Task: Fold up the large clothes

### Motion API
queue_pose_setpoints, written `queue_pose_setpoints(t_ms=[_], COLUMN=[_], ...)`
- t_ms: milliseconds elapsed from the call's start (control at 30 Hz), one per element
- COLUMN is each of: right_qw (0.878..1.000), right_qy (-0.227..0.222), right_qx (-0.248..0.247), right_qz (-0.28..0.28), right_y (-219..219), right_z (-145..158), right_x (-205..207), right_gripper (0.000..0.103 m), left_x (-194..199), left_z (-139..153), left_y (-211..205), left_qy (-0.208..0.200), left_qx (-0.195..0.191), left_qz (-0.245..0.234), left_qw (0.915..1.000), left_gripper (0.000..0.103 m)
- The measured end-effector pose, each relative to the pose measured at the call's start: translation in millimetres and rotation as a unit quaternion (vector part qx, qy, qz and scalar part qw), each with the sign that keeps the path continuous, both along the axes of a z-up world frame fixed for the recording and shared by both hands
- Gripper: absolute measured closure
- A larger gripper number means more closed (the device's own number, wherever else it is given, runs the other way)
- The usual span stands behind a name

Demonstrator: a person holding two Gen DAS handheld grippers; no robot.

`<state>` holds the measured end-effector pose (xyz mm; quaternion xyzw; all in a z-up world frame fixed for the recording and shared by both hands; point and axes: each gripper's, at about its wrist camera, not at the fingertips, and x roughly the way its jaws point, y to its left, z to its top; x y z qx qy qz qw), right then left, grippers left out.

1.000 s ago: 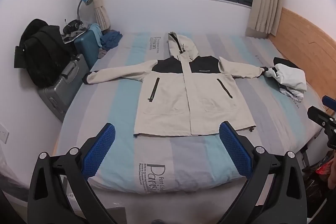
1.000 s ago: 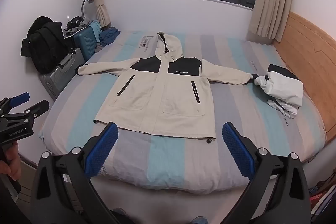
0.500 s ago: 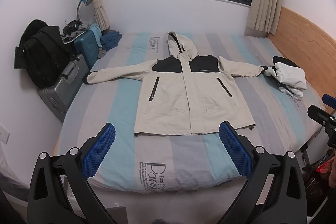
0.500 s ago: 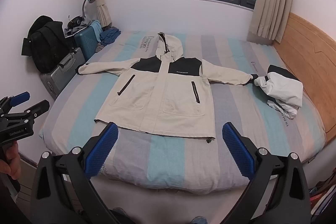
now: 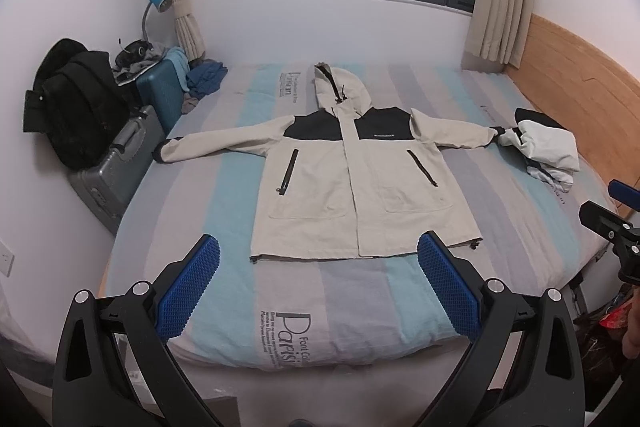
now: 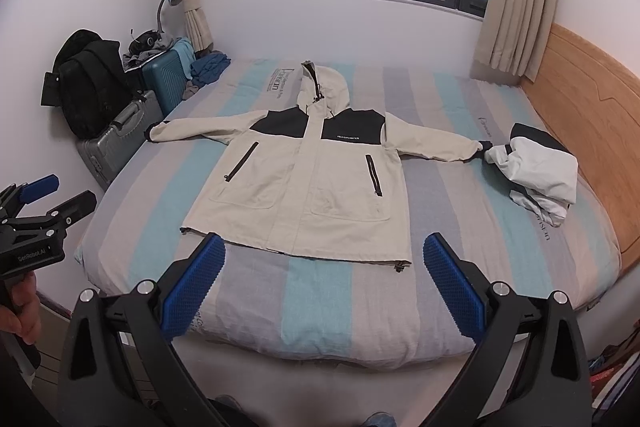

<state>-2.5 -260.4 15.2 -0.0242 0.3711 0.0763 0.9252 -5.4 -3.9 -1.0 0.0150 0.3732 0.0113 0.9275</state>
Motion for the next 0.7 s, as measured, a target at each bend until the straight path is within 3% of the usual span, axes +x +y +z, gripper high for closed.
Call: queue_pose_setpoints(t_ms=[700], right_qw=[1.0], right_qy=[0.0], right_qx=[-0.006], right_qz=[0.001], right_y=[1.7], right_z=[-1.5], right_x=[3.5], right_gripper=[0.007], left_x=[0.2], left_z=[2.4], left_y=[-1.5], left_qy=[0.0], left_qx=[-0.006], left_qz=[-0.001], left_qw=[1.0], left_gripper=[0.006])
